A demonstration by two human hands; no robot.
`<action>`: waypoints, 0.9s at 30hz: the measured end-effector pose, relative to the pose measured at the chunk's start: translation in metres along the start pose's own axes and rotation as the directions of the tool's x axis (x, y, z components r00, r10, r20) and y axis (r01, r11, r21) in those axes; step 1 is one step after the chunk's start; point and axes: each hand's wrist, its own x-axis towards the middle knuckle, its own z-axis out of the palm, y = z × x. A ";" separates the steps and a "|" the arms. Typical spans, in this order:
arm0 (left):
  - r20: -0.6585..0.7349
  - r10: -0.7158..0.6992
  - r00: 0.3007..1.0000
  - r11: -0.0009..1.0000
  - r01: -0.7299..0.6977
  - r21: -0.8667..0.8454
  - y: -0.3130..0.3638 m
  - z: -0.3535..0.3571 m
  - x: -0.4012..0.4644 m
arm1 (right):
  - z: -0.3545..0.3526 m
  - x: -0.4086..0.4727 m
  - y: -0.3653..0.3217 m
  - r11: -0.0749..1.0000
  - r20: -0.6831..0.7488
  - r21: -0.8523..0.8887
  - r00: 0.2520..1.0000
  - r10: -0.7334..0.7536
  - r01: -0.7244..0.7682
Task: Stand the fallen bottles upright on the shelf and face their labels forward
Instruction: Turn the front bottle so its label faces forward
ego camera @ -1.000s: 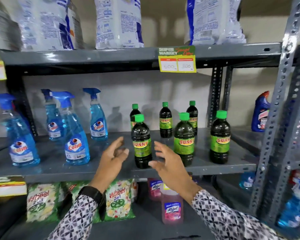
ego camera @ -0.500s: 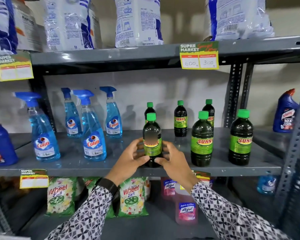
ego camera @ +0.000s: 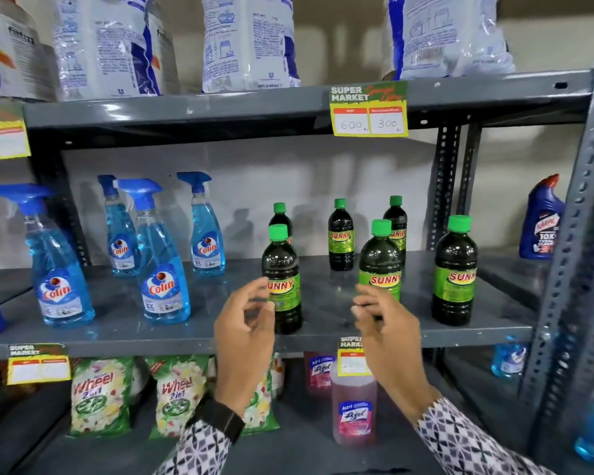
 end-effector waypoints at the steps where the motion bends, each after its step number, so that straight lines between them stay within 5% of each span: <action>1: 0.039 0.018 0.999 1.000 -0.018 0.005 0.004 0.011 -0.006 | -0.010 0.001 0.005 1.000 -0.082 -0.001 0.997 -0.002 0.002; 4: 0.261 -0.001 0.965 0.999 -0.007 0.032 0.009 0.053 -0.011 | -0.038 0.010 0.019 0.998 -0.146 -0.041 0.988 0.041 -0.047; 10: 0.637 -0.127 0.761 0.987 0.159 0.008 0.012 0.111 0.013 | -0.056 0.037 0.039 0.984 0.225 0.019 0.960 0.170 -0.179; 27: 0.507 -0.131 0.852 0.990 0.140 0.020 -0.012 0.106 0.011 | -0.042 0.038 0.040 0.983 0.260 0.068 0.954 0.147 -0.170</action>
